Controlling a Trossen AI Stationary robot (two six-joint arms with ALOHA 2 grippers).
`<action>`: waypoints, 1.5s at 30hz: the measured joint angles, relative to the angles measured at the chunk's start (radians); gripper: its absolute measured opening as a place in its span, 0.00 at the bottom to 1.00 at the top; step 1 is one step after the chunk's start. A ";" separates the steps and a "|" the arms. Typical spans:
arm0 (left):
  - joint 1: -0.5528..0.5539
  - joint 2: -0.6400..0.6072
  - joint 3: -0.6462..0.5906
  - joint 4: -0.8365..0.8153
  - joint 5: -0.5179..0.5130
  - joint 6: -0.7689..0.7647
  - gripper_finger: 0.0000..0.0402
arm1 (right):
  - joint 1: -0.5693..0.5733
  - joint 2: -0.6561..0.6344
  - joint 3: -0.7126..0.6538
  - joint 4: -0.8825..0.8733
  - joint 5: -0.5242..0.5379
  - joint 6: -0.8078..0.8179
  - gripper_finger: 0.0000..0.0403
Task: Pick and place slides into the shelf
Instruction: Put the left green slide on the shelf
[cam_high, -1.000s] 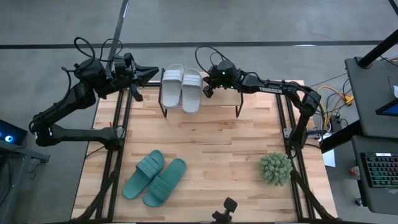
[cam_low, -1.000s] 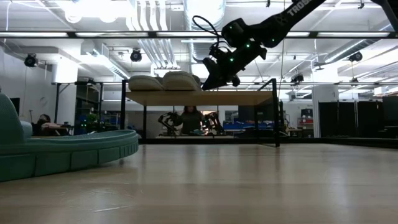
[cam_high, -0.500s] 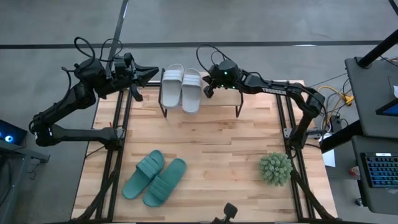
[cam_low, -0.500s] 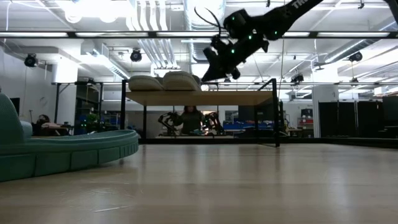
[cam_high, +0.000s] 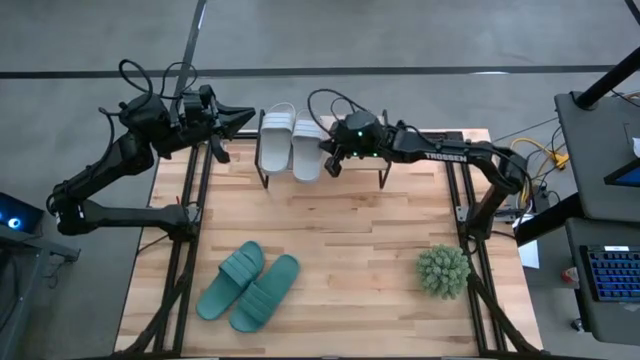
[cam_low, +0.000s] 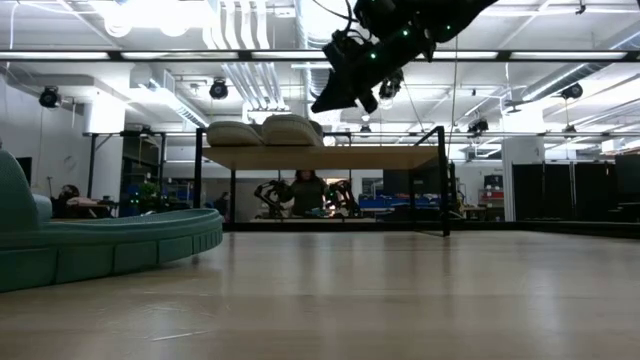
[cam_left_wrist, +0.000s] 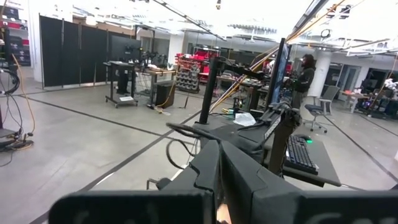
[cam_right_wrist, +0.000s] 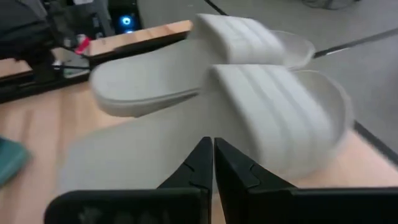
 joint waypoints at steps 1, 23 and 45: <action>0.000 -0.001 0.000 0.000 0.000 0.000 0.00 | 0.014 0.000 0.000 -0.001 0.000 0.007 0.02; 0.000 -0.005 0.000 -0.001 0.000 0.028 0.00 | 0.277 -0.383 -0.016 -0.053 -0.003 0.072 0.02; 0.000 0.058 0.000 -0.001 0.001 0.045 0.00 | 0.323 -0.924 -0.614 0.166 0.079 0.196 0.02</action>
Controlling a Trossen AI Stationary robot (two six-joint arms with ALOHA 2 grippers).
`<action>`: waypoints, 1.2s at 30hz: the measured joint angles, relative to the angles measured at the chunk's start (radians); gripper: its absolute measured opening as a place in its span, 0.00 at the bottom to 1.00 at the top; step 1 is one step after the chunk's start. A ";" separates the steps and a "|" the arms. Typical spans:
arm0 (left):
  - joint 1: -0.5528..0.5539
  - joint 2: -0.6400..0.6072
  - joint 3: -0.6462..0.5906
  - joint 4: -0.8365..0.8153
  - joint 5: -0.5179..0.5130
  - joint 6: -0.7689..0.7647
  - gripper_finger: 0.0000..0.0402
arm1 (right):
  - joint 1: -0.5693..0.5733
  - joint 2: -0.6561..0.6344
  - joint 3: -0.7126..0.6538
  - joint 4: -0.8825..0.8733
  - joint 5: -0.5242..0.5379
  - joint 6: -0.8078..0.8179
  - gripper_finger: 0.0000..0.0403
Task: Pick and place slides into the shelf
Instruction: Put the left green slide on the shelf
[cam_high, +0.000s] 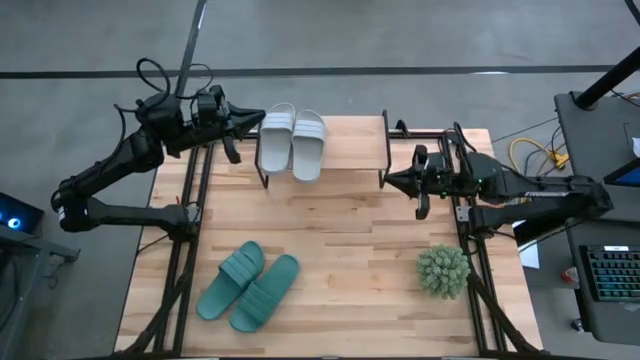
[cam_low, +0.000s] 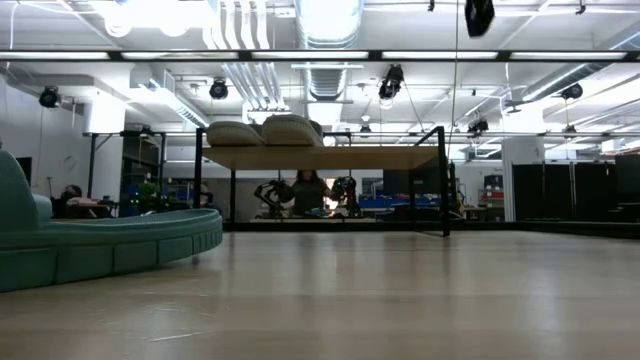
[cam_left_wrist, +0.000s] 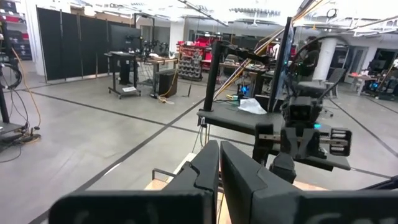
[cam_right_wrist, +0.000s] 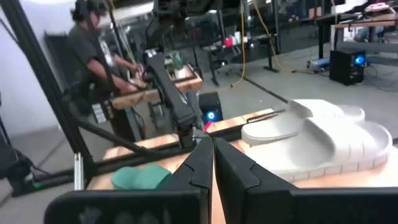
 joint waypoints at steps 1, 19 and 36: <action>0.000 0.003 0.000 0.000 0.000 0.000 0.00 | 0.000 -0.016 -0.034 0.022 0.001 0.016 0.02; -0.001 0.018 0.000 -0.001 0.002 -0.001 0.00 | 0.000 -0.194 -0.329 0.202 0.000 0.073 0.02; 0.000 0.044 -0.006 -0.009 0.169 0.000 0.00 | 0.000 -0.239 -0.478 0.375 0.000 0.198 0.02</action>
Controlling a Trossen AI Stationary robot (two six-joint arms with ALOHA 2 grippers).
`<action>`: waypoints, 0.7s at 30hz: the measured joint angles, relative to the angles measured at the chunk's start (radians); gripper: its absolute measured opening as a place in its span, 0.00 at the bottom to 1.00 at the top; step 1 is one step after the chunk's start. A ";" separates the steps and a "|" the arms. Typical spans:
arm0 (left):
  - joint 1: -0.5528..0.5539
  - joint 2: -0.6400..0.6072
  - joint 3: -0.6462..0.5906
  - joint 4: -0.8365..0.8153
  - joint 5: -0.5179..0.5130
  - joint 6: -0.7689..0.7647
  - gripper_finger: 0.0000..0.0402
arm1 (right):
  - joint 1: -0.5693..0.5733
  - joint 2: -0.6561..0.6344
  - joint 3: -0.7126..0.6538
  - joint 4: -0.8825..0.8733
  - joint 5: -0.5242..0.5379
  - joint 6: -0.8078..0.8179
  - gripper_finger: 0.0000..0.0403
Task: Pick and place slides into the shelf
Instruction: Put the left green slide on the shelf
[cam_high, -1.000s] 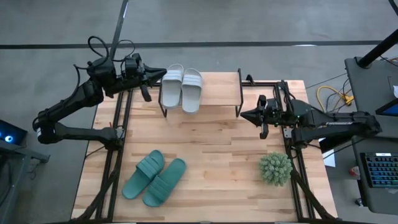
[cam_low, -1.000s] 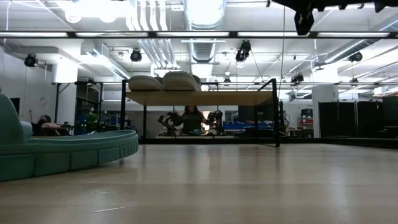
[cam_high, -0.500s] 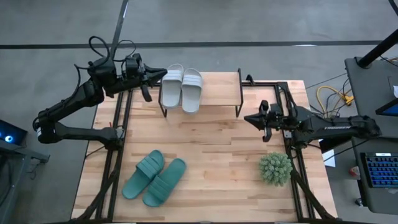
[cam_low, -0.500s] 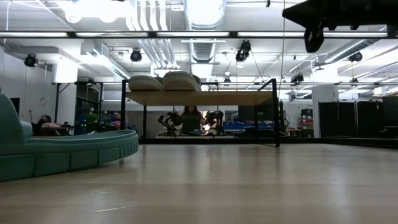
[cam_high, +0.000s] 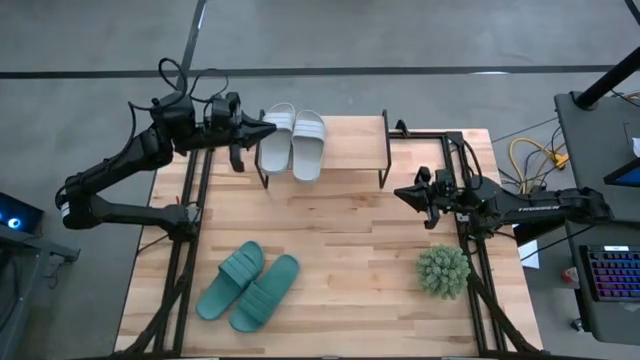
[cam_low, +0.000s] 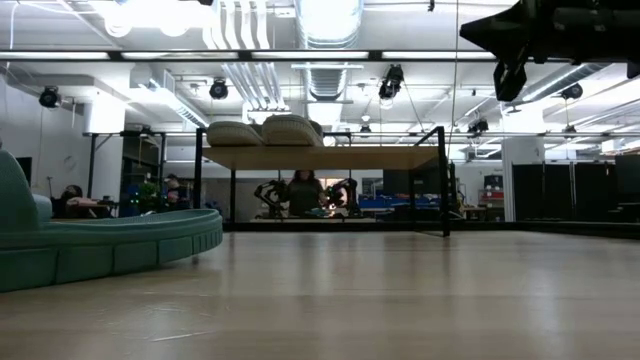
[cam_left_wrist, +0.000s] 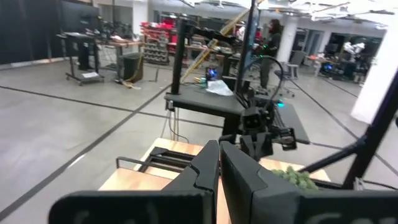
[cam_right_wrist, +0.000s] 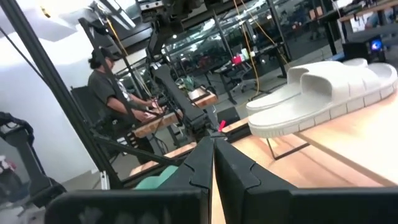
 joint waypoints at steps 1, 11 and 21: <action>0.000 0.001 0.000 0.000 0.015 0.001 0.00 | 0.000 0.000 0.000 0.000 0.000 0.007 0.02; -0.001 0.023 0.000 0.003 0.110 -0.027 0.22 | 0.000 0.002 0.011 -0.002 0.001 0.061 0.02; -0.002 0.044 0.001 0.001 0.228 -0.057 0.48 | 0.000 0.001 0.011 -0.003 0.009 0.090 0.02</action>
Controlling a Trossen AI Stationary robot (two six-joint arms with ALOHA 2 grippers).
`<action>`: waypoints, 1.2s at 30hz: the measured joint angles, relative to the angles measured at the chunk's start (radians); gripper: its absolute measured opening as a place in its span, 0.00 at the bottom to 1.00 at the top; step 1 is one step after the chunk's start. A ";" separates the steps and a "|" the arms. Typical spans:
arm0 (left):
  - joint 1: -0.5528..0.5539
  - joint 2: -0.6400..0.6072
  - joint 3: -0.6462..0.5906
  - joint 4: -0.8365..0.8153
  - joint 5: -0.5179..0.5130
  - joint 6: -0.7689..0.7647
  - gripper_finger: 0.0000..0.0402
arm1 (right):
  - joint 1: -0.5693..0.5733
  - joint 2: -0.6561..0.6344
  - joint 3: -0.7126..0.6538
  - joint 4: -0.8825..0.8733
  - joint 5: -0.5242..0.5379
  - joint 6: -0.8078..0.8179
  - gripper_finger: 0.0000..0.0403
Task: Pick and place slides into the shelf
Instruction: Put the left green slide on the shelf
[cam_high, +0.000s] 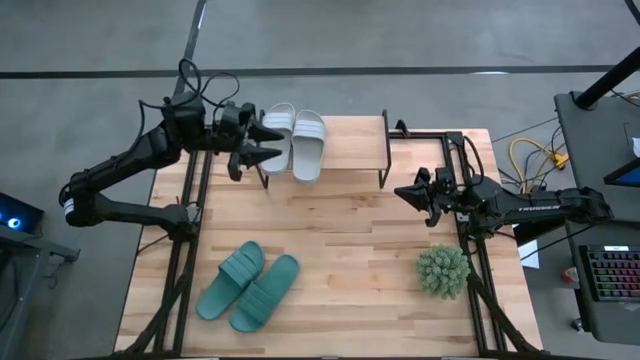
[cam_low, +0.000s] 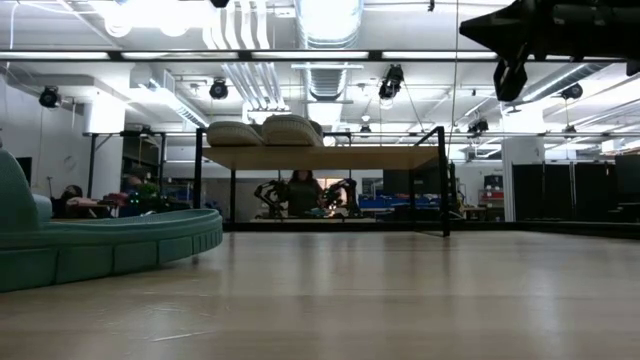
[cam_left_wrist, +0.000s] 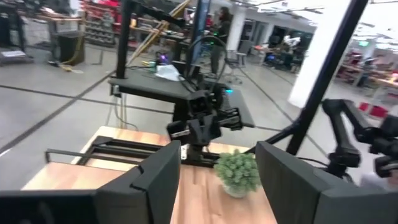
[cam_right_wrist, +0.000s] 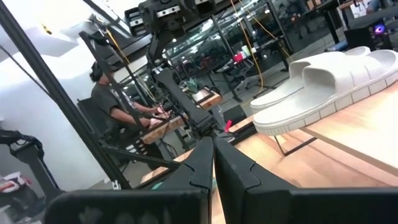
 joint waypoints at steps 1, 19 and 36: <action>0.000 0.000 0.000 0.000 0.012 -0.013 0.48 | 0.000 0.000 0.000 0.001 0.001 0.006 0.02; 0.000 0.019 0.000 -0.011 0.126 -0.076 0.48 | 0.000 0.001 0.000 0.000 0.018 0.016 0.02; -0.012 0.027 0.000 -0.332 0.143 -0.067 0.48 | 0.000 0.002 0.000 -0.026 0.020 0.015 0.02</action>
